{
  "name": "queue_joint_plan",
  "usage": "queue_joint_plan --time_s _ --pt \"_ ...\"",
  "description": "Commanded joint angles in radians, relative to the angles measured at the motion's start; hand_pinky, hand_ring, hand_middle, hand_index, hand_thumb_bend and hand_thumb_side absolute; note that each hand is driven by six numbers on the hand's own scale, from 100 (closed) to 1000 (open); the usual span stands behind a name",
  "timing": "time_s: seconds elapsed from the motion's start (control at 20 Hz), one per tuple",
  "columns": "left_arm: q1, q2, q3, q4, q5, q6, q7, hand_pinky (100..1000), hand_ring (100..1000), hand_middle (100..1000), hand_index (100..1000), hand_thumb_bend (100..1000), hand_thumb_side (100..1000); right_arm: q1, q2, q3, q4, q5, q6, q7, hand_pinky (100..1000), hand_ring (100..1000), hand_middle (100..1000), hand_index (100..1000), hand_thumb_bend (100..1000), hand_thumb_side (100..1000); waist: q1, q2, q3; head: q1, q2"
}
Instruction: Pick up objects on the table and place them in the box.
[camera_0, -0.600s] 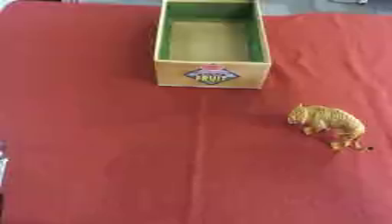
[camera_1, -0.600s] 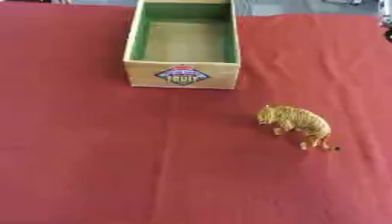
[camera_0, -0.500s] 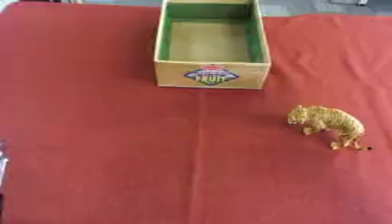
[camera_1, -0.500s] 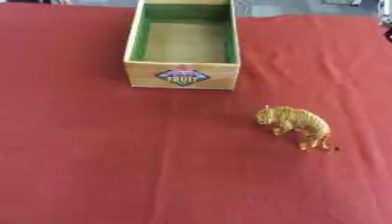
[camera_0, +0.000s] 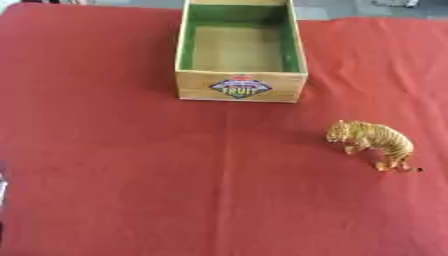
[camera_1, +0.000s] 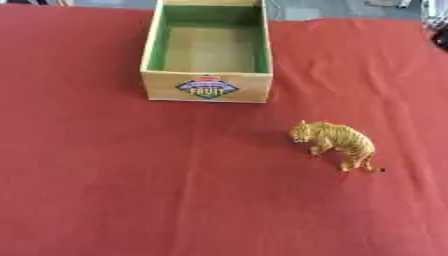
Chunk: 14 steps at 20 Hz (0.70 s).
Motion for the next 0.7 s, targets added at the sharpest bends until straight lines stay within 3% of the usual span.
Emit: queue_joint_plan --time_s 0.05,0.3,0.45,0.7 --pt "-0.007 0.027 -0.002 -0.022 0.004 0.0 -0.005 609 594 576 822 100 779 -0.019 -0.103 0.056 -0.015 0.007 0.019 0.045 865 835 834 871 100 767 0.0 -0.023 0.003 -0.015 -0.003" --pt "-0.009 0.026 -0.006 -0.022 0.007 0.0 -0.011 608 594 576 822 100 778 -0.037 -0.169 0.161 -0.015 -0.021 0.035 0.121 918 896 851 917 100 695 -0.003 -0.022 0.01 -0.029 -0.012" --pt "-0.01 0.026 -0.008 -0.022 0.009 0.0 -0.014 608 594 576 822 100 778 -0.05 -0.184 0.193 -0.015 -0.028 0.031 0.169 931 916 870 948 129 651 -0.005 -0.022 0.01 -0.032 -0.016" --pt "-0.012 0.026 -0.01 -0.022 0.01 0.0 -0.016 608 594 576 819 100 776 -0.056 -0.198 0.229 -0.015 -0.07 0.083 0.246 937 938 904 988 129 632 -0.008 -0.021 0.015 -0.037 -0.017"
